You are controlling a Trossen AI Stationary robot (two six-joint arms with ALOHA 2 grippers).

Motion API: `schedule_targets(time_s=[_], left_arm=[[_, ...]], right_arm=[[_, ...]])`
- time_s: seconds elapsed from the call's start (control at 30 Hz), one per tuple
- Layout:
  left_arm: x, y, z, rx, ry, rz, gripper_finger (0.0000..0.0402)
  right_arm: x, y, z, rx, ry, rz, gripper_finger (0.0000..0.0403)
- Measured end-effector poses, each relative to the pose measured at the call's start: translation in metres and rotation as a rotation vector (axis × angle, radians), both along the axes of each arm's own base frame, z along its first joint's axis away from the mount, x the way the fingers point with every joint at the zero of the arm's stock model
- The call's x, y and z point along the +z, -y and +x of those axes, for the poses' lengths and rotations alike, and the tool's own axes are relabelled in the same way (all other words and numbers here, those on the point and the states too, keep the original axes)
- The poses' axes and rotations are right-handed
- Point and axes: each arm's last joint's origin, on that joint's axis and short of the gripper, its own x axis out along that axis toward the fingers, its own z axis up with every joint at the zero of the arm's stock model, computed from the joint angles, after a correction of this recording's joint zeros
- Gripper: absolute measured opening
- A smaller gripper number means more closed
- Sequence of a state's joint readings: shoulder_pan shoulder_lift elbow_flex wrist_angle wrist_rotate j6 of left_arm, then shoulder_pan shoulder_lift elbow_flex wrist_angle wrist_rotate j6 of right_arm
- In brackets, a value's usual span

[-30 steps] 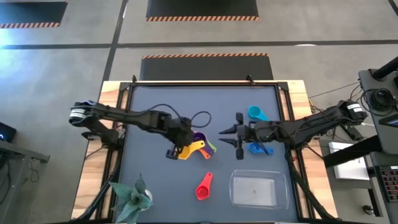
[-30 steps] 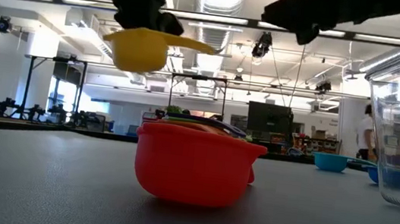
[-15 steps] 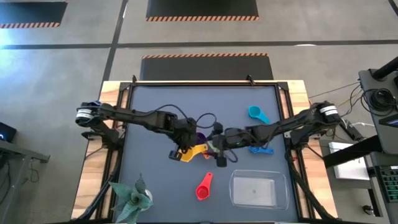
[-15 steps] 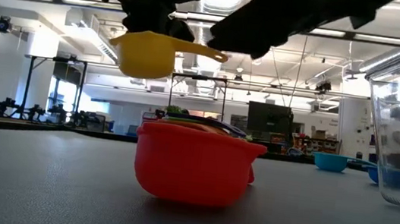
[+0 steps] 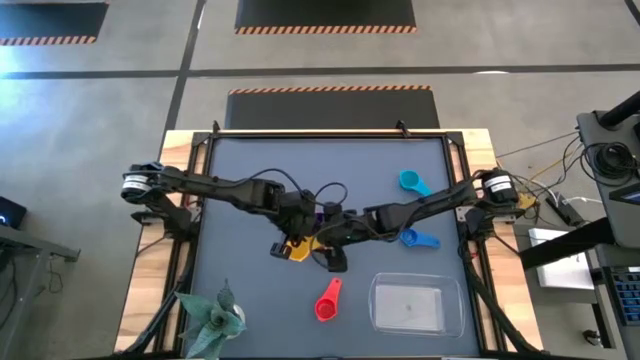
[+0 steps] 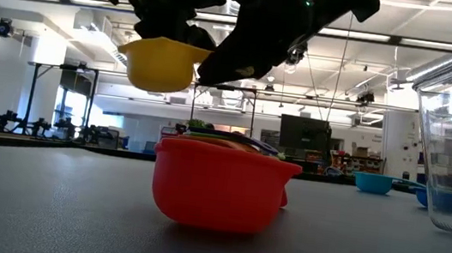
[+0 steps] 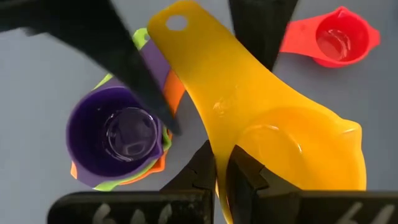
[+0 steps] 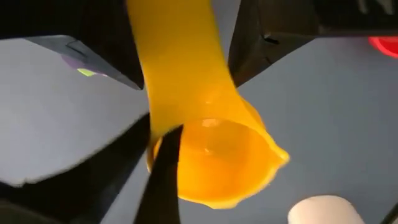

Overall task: Nest measuring cups in basket
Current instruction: Stack the yellow measuring cup on top of the purple measuring cup

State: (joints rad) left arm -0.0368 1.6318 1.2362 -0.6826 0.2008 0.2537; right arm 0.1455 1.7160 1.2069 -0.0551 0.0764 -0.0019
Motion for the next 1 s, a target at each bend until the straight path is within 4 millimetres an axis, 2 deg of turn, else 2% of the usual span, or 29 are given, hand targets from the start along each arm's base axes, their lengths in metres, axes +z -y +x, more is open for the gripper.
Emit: schedule_targets(time_s=[0.33, 0.5, 0.6, 0.77, 1.0], left_arm=[[-0.002, 0.001, -0.001, -0.005, 0.002, -0.01, 0.0], [-0.003, 0.0, -0.001, 0.038, -0.012, -0.023, 0.0027], [-0.001, -0.003, -0.009, 0.075, -0.073, -0.031, 0.0048], [0.021, -0.011, -0.023, 0.127, -0.035, -0.048, 0.0072], [0.052, -0.014, -0.043, 0.173, 0.095, -0.001, 0.0076]], right_arm=[[0.005, 0.0, -0.004, 0.072, 0.008, 0.0, 0.0126], [0.004, 0.001, -0.005, 0.062, 0.009, -0.009, 0.0112], [0.001, 0.001, -0.006, 0.037, 0.003, -0.019, 0.0107], [-0.004, 0.005, -0.011, 0.002, -0.017, -0.036, 0.0084], [-0.007, 0.01, -0.018, -0.046, -0.028, -0.069, 0.0014]])
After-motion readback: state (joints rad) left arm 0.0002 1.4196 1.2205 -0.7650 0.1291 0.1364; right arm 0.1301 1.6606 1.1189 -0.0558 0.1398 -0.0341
